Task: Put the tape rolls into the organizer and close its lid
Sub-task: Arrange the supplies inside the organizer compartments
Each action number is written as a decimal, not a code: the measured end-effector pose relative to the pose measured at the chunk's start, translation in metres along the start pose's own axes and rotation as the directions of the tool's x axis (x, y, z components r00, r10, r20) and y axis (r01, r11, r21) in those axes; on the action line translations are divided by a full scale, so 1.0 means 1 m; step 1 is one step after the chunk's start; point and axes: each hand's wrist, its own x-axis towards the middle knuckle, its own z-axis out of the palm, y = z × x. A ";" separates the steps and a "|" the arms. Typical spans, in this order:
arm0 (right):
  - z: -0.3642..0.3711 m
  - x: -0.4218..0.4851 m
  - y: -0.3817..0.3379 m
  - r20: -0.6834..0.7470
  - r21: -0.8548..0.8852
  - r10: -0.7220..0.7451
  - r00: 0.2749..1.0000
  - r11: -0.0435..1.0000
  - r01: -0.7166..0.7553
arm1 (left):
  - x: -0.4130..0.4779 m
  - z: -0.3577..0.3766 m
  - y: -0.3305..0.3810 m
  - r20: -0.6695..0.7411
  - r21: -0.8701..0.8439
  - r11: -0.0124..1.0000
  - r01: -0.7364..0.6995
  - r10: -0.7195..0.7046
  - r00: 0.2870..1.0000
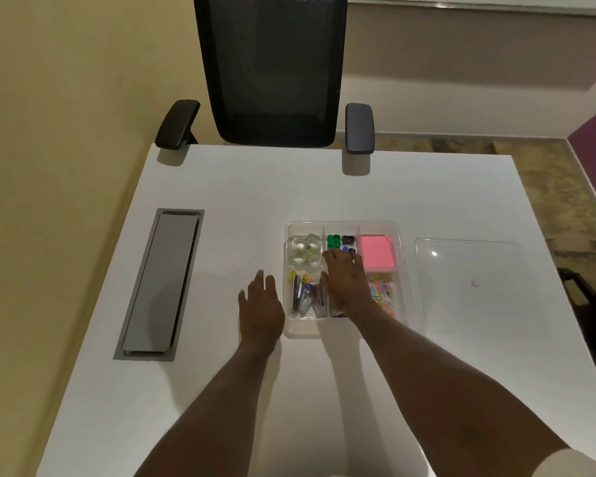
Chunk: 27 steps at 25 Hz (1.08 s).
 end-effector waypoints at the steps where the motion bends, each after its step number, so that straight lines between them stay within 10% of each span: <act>1: -0.001 0.005 0.001 0.002 0.006 0.003 1.000 1.000 -0.003 | 0.013 -0.003 0.002 -0.011 -0.011 1.000 -0.012 0.012 1.000; 9: 0.013 0.041 0.005 0.043 -0.017 -0.079 0.996 0.997 0.080 | 0.090 -0.011 0.036 0.078 -0.009 0.993 -0.121 0.121 0.990; 27: 0.041 0.062 0.016 0.176 -0.132 -0.144 0.974 0.977 0.168 | 0.126 0.014 0.087 0.243 -0.146 0.956 0.256 -0.216 0.946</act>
